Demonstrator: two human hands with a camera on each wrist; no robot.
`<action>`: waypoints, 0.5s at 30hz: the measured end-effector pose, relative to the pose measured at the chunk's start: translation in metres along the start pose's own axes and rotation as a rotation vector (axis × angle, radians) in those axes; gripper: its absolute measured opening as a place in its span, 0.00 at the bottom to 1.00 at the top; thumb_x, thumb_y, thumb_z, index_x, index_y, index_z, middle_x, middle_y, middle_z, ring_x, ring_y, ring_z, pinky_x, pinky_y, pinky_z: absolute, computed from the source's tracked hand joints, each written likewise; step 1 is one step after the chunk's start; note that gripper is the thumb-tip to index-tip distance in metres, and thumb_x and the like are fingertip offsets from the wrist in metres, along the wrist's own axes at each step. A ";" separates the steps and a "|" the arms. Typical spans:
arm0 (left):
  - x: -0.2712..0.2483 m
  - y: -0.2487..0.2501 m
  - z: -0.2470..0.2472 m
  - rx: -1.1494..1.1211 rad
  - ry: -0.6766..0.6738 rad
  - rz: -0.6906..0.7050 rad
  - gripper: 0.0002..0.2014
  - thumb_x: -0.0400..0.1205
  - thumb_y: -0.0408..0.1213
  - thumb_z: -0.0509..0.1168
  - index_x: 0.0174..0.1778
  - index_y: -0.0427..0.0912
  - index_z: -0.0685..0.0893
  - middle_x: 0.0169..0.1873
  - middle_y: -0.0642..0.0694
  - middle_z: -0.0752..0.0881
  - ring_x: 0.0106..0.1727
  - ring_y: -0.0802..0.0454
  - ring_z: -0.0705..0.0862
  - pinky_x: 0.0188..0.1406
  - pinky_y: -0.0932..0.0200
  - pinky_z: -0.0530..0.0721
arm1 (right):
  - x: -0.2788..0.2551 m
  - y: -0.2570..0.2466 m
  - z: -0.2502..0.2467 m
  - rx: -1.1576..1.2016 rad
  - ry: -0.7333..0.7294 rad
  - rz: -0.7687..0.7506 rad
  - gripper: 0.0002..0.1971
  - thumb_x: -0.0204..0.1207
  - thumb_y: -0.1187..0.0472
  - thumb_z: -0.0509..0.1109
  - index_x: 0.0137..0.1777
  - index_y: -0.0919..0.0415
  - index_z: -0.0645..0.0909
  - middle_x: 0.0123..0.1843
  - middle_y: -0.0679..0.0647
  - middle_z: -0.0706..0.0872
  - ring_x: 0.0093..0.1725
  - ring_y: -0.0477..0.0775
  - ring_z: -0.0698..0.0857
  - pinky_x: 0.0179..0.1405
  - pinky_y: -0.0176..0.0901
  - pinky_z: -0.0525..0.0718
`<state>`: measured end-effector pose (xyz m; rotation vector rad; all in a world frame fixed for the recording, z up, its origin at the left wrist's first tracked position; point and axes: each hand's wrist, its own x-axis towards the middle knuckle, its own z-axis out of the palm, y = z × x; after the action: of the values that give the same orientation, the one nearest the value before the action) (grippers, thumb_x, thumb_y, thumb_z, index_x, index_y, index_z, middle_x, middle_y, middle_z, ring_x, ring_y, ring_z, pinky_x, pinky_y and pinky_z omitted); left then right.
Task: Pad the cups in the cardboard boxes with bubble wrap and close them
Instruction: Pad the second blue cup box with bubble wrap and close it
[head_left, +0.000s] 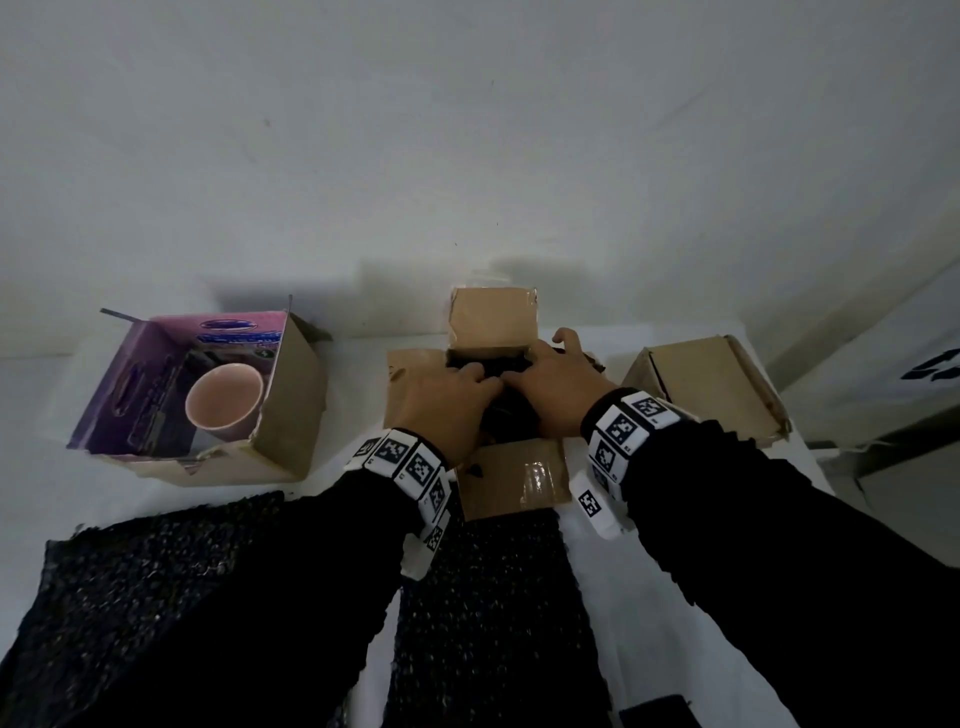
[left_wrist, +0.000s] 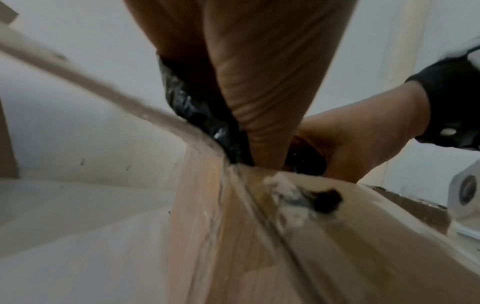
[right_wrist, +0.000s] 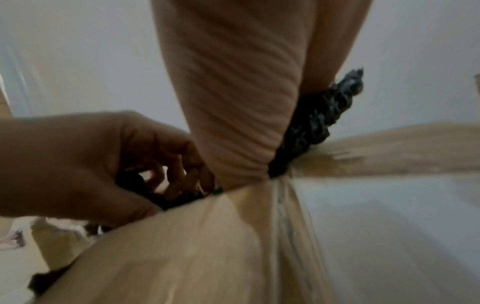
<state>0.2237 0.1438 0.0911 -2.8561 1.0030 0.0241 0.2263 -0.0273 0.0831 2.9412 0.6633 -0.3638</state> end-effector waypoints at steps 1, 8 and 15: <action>-0.001 0.001 0.001 -0.025 0.003 0.008 0.17 0.80 0.52 0.63 0.64 0.55 0.77 0.54 0.54 0.81 0.49 0.53 0.82 0.33 0.61 0.66 | 0.000 -0.001 0.002 -0.018 0.039 0.000 0.14 0.76 0.46 0.68 0.60 0.44 0.78 0.55 0.48 0.85 0.68 0.58 0.71 0.70 0.62 0.52; -0.020 -0.007 0.014 -0.302 -0.085 0.195 0.19 0.80 0.45 0.54 0.61 0.50 0.86 0.55 0.52 0.87 0.56 0.48 0.80 0.52 0.54 0.75 | 0.000 -0.002 0.004 -0.026 0.068 0.015 0.08 0.75 0.44 0.66 0.46 0.46 0.80 0.44 0.44 0.83 0.59 0.54 0.72 0.57 0.55 0.59; -0.023 -0.005 0.008 -0.265 -0.213 0.164 0.18 0.85 0.37 0.58 0.71 0.54 0.80 0.68 0.48 0.77 0.65 0.47 0.77 0.61 0.56 0.75 | -0.012 0.025 -0.016 0.094 0.037 0.126 0.19 0.68 0.45 0.71 0.59 0.44 0.76 0.60 0.50 0.76 0.64 0.57 0.71 0.62 0.56 0.67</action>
<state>0.2095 0.1626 0.0853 -2.9052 1.2660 0.5004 0.2295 -0.0525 0.1026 3.0660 0.4735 -0.3381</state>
